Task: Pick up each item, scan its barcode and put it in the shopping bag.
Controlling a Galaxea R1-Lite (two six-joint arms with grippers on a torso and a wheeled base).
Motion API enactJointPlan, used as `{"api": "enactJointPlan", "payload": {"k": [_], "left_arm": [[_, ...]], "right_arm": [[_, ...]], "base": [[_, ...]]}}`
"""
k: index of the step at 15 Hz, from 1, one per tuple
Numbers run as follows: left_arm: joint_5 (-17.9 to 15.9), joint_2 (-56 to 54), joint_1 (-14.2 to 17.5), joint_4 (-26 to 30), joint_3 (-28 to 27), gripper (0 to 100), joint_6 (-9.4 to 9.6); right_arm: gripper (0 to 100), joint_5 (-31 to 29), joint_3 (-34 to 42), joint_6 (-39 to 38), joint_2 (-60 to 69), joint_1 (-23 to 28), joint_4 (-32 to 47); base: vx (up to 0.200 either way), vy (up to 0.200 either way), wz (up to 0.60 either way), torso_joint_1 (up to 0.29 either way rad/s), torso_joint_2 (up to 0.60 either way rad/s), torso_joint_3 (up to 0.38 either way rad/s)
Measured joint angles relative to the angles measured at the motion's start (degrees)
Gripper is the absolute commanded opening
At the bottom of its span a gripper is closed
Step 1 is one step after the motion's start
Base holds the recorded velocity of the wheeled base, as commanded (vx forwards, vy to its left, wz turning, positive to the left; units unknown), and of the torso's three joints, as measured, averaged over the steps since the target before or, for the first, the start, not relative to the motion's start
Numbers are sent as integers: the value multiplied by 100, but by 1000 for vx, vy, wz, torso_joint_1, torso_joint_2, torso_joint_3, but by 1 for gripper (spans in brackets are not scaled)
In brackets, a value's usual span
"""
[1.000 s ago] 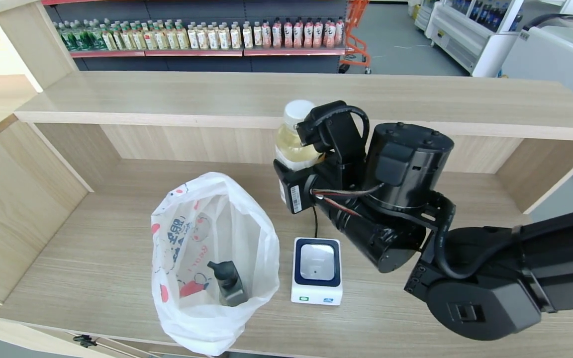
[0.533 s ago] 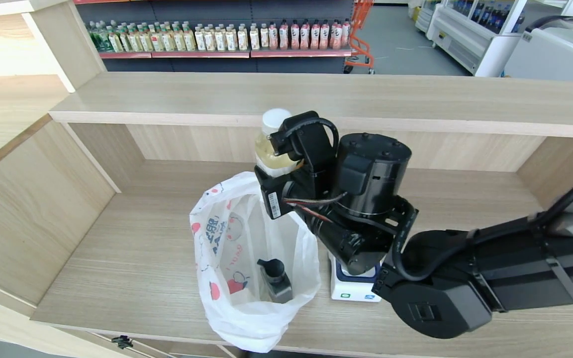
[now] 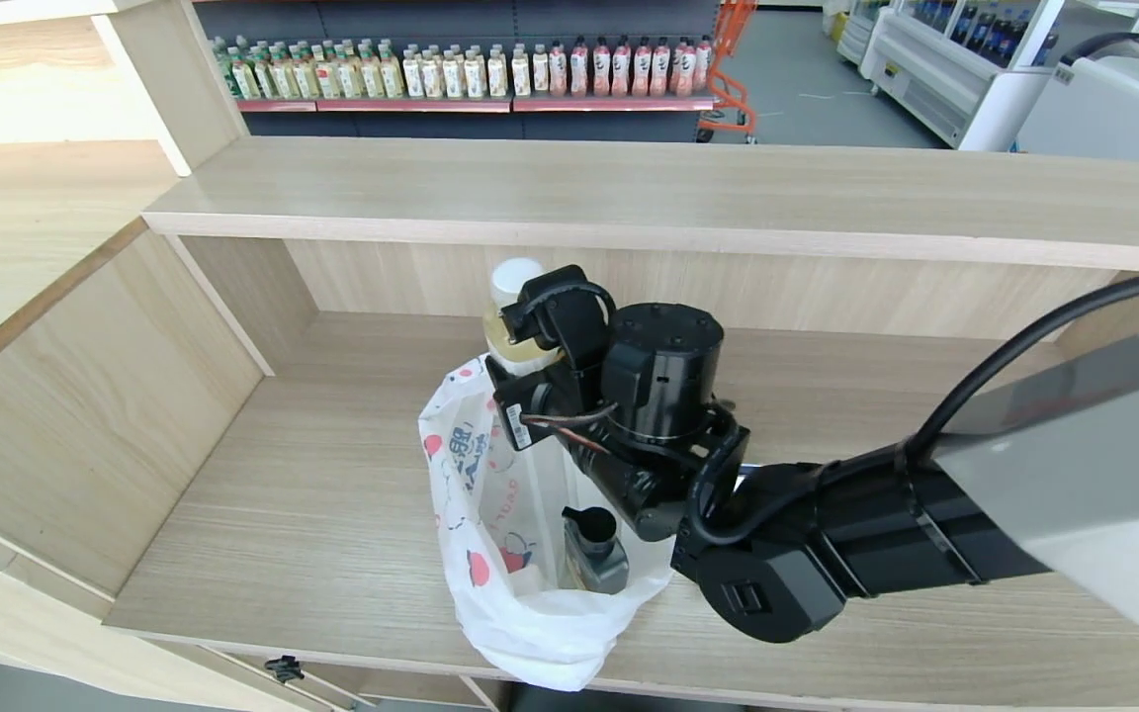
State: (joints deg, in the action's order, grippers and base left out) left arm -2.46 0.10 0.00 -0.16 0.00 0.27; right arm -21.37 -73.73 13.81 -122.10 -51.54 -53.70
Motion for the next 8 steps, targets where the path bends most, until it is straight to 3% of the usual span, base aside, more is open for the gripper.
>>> {"api": "enactJointPlan", "payload": {"k": [8], "left_arm": [[0, 0, 0, 0, 0, 100, 0]], "right_arm": [[0, -222, 931, 30, -34, 89, -720]], "base": [[0, 0, 0, 0, 0, 0]]}}
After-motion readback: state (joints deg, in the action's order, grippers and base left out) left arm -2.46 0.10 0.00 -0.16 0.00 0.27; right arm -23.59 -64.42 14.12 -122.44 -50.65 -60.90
